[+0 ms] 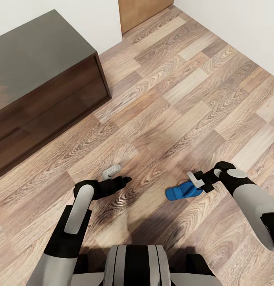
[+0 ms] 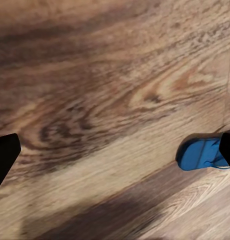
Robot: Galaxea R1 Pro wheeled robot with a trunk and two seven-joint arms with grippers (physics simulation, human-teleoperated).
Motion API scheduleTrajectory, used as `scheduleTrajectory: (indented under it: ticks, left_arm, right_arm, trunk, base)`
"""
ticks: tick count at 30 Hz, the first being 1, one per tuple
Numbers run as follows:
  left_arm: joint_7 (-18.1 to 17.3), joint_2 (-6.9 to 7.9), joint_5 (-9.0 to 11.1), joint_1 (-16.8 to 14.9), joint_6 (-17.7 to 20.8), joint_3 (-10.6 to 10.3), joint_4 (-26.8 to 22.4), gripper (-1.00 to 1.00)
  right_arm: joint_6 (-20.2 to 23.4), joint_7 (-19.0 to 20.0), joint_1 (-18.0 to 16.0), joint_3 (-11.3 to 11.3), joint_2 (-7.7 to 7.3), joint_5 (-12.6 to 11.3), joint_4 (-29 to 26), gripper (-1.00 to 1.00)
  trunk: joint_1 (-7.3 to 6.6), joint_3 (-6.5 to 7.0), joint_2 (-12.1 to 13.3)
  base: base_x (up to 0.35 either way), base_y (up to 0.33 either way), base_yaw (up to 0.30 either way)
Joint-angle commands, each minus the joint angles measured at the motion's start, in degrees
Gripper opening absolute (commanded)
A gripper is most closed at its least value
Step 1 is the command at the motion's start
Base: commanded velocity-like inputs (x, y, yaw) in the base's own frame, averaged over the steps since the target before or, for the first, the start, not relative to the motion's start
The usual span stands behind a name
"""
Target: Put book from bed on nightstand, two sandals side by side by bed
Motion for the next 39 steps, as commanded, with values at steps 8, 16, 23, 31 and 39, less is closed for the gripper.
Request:
scheduleTrajectory:
  ticks: [8, 16, 23, 31, 39]
  left_arm:
    - [0.8, 0.3, -0.1, 2.3, -0.5, 0.4, -1.2, 1.0]
    - [0.8, 0.3, -0.1, 2.3, -0.3, 0.4, -2.4, 1.0]
    - [0.9, 0.37, -0.2, 2.9, -0.4, 0.7, -2.5, 1.0]
    - [0.8, 1.57, -0.2, 6.2, -1.9, 1.5, -2.6, 1.0]
    - [0.3, 2.06, -0.2, 10.1, -2.9, 1.2, -2.7, 1.0]
  right_arm:
    - [-1.6, 0.2, 0.1, 0.3, -0.18, -0.1, 1.8, -1.0]
    - [-1.9, 0.2, 0.1, 0.2, -0.25, -0.1, 1.7, -1.0]
    - [-2.1, 0.7, 0.3, 0.0, -0.05, -0.3, -0.1, -1.0]
    - [5.4, 10.8, 3.4, -14.7, 0.08, -9.1, -15.9, -1.0]
    - [25.7, 30.4, 14.3, -36.2, 1.9, -20.8, -45.1, -1.0]
  trunk:
    - [-0.2, 1.73, 0.1]
    - [-0.4, 3.51, 0.2]
    - [-0.58, 5.06, 0.3]
    - [-0.79, 6.83, 0.4]
    - [-1.0, 8.6, 0.5]
  base:
    - [0.0, 0.0, 0.0]
    - [0.0, 0.0, 0.0]
    - [0.0, 0.0, 0.0]
    - [0.0, 0.0, 0.0]
    - [0.0, 0.0, 0.0]
